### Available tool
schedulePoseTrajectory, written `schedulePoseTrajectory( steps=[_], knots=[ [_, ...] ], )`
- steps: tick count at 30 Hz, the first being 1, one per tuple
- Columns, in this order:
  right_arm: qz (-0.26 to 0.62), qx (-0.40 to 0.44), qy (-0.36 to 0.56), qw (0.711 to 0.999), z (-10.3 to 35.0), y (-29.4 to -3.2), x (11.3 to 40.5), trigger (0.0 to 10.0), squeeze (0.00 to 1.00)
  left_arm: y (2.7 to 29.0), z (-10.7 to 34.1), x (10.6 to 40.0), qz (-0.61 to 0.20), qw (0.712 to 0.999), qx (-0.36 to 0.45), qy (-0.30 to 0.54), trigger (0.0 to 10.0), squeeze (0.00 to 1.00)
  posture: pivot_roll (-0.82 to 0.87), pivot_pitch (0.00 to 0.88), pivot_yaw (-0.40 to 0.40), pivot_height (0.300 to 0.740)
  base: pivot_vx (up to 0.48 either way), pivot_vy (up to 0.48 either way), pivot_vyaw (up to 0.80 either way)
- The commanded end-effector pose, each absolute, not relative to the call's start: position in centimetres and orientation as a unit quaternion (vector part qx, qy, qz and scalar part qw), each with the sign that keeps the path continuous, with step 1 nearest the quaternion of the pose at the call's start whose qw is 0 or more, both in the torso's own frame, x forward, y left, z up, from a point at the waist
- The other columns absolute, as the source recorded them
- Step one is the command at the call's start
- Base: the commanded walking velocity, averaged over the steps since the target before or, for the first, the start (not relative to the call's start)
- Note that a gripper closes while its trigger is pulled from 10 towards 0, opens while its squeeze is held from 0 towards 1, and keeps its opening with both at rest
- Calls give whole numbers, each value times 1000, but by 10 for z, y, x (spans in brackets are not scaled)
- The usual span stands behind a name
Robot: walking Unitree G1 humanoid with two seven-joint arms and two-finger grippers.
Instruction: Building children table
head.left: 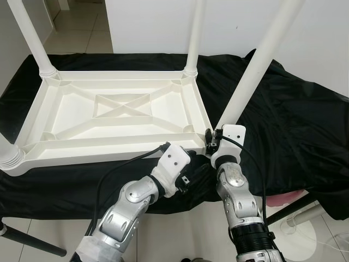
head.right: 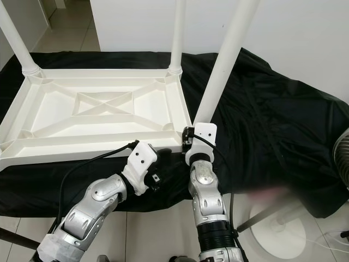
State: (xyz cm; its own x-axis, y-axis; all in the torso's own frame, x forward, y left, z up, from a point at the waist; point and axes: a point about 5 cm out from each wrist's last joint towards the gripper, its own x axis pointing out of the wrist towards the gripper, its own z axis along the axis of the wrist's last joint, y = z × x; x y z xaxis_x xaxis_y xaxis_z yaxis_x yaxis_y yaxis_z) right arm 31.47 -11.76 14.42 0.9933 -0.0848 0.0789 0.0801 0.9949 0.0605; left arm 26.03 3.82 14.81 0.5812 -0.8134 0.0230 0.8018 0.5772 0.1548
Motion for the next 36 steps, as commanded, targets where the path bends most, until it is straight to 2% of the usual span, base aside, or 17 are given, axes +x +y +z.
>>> schedulePoseTrajectory(
  steps=[1,11,12,13,14,23,26,36],
  knots=[
    [-52,55,-22,997,136,-123,311,10000,1000,37,144,259,-475,877,66,-38,10000,0,-73,84,-26,740,0,0,0],
    [-20,55,-48,997,140,-131,310,10000,1000,37,144,259,-474,877,68,-40,10000,0,-71,82,-30,740,0,0,0],
    [-5,55,-52,997,140,-136,310,10000,510,37,144,259,-474,877,68,-41,10000,0,-71,78,-34,740,0,0,0],
    [-5,55,-52,997,140,-136,310,10000,510,37,144,259,-474,877,68,-41,10000,0,-71,78,-34,740,0,0,0],
    [3,56,-53,997,139,-138,310,10000,0,36,144,259,-474,877,68,-41,10000,0,-72,78,-34,740,0,0,0],
    [71,31,-66,995,140,-148,311,10000,0,35,143,257,-477,875,71,-41,10000,0,-70,76,-35,740,0,0,0],
    [126,1,-69,990,142,-155,312,10000,0,36,143,256,-477,875,76,-41,10000,0,-64,74,-39,740,0,0,0],
    [210,-50,-66,974,142,-167,316,10000,0,36,143,256,-474,876,77,-43,10000,0,-52,69,-48,740,0,0,0]
  ],
)
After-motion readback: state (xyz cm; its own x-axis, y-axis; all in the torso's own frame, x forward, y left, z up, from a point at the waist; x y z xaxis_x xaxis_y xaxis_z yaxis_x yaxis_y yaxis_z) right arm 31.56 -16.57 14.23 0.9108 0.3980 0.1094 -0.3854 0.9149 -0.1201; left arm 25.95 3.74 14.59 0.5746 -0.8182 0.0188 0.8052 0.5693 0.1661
